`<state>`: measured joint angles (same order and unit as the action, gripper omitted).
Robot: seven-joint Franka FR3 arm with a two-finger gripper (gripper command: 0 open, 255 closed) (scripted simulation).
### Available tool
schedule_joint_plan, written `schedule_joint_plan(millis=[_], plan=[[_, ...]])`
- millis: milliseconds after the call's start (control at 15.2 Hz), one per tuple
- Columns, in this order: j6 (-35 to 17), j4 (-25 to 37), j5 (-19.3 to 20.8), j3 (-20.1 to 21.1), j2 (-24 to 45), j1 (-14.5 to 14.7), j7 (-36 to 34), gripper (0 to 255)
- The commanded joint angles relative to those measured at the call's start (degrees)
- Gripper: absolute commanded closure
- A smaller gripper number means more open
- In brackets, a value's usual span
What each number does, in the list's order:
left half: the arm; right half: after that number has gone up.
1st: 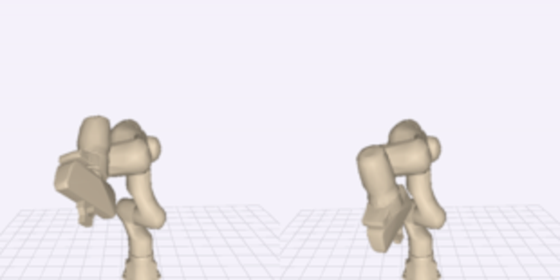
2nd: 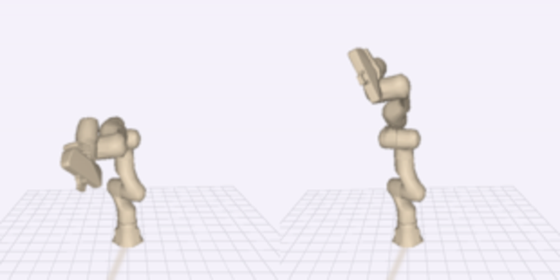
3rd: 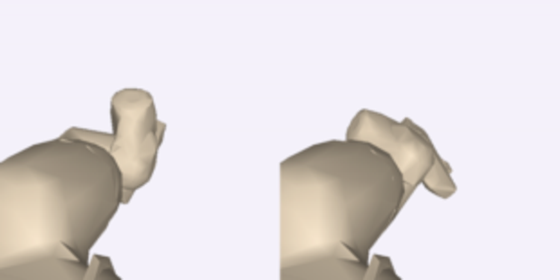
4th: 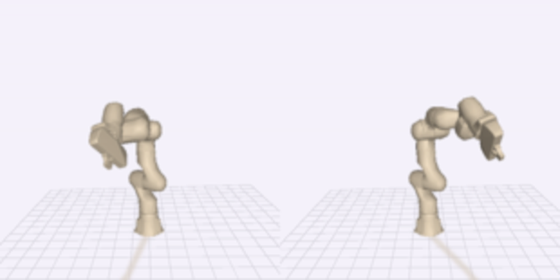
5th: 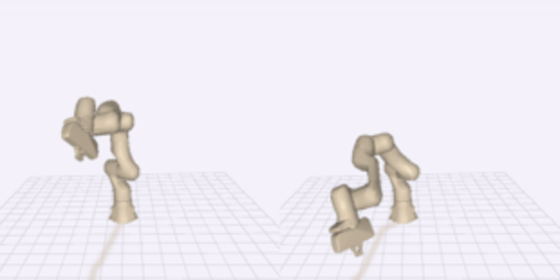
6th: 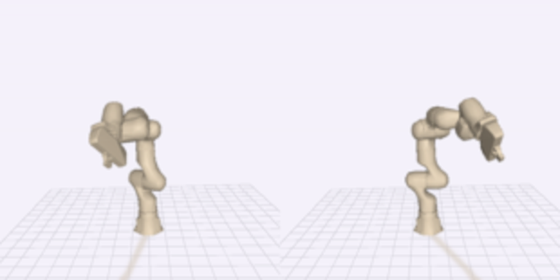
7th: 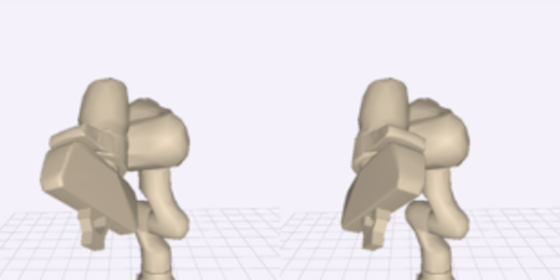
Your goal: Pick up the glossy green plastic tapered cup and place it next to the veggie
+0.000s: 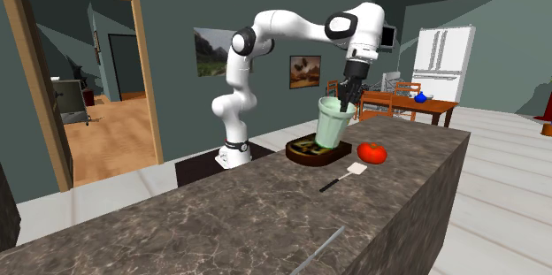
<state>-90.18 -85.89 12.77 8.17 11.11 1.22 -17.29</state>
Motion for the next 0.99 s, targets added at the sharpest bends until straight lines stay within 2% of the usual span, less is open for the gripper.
schedule_joint_plan(millis=[0,264,528,924], plan=[[1.08,3.99,0.38,0.69,3.24,1.28,-1.77,255],[4.91,16.1,1.65,1.7,12.31,4.59,-4.86,255],[11.07,33.21,3.2,1.84,23.76,8.76,-6.66,255],[5.1,24.92,2.82,2.01,21.58,7.86,-7.79,255]])
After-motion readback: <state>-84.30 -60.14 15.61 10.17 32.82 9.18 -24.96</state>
